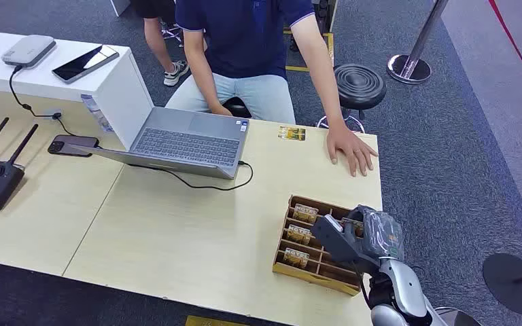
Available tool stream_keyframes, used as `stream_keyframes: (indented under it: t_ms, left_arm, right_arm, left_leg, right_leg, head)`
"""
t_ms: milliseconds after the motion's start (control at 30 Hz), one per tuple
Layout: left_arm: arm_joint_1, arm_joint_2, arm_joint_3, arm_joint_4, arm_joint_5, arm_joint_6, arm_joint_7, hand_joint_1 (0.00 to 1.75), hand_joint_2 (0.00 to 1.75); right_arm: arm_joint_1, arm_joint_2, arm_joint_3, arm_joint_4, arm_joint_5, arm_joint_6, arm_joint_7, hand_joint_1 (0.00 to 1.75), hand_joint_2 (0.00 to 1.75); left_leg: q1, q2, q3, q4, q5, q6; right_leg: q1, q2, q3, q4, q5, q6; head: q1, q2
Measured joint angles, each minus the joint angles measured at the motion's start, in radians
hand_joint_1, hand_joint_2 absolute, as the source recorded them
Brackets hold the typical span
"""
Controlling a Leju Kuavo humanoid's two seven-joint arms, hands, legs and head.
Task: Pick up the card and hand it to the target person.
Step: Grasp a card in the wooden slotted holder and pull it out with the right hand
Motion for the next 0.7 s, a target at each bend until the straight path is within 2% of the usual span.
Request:
stream_keyframes:
  t_ms: [33, 67, 100, 167, 533, 700]
  left_arm:
    - [0.0, 0.0, 0.0, 0.0, 0.0, 0.001, -0.001, 0.0, 1.16]
    - [0.0, 0.0, 0.0, 0.0, 0.0, 0.001, -0.001, 0.0, 0.87]
    - [0.0, 0.0, 0.0, 0.0, 0.0, 0.003, -0.003, 0.0, 0.87]
    - [0.0, 0.0, 0.0, 0.0, 0.0, 0.005, -0.009, 0.0, 0.0]
    - [0.0, 0.0, -0.005, 0.0, 0.002, 0.046, -0.045, 0.0, 0.0]
    - [0.0, 0.0, -0.006, 0.0, 0.015, 0.045, -0.043, 0.0, 0.0]
  right_arm:
    - [0.0, 0.0, 0.0, 0.0, 0.0, 0.0, 0.0, 1.29, 1.75]
    - [0.0, 0.0, 0.0, 0.0, 0.0, 0.0, 0.0, 1.3, 1.75]
    - [0.0, 0.0, 0.0, 0.0, 0.0, 0.0, 0.0, 1.3, 1.75]
    - [0.0, 0.0, 0.0, 0.0, 0.0, 0.0, 0.0, 1.31, 1.75]
    - [0.004, 0.002, 0.0, 0.0, 0.003, -0.023, -0.005, 1.31, 1.75]
    - [0.009, 0.002, 0.0, -0.006, -0.073, -0.085, -0.072, 1.31, 1.75]
  left_leg:
    - [0.0, 0.0, 0.0, 0.0, 0.0, 0.0]
    - [0.0, 0.0, 0.0, 0.0, 0.0, 0.0]
    - [0.0, 0.0, 0.0, 0.0, 0.0, 0.0]
    - [0.0, 0.0, 0.0, 0.0, 0.0, 0.0]
    - [0.0, 0.0, 0.0, 0.0, 0.0, 0.0]
    - [0.0, 0.0, 0.0, 0.0, 0.0, 0.0]
  right_leg:
    - [0.0, 0.0, 0.0, 0.0, 0.0, 0.0]
    - [0.0, 0.0, 0.0, 0.0, 0.0, 0.0]
    - [0.0, 0.0, 0.0, 0.0, 0.0, 0.0]
    - [0.0, 0.0, 0.0, 0.0, 0.0, 0.0]
    - [0.0, 0.0, 0.0, 0.0, 0.0, 0.0]
    - [0.0, 0.0, 0.0, 0.0, 0.0, 0.0]
  head:
    - [0.0, 0.0]
    - [0.0, 0.0]
    - [0.0, 0.0]
    - [0.0, 0.0]
    - [0.0, 0.0]
    - [0.0, 0.0]
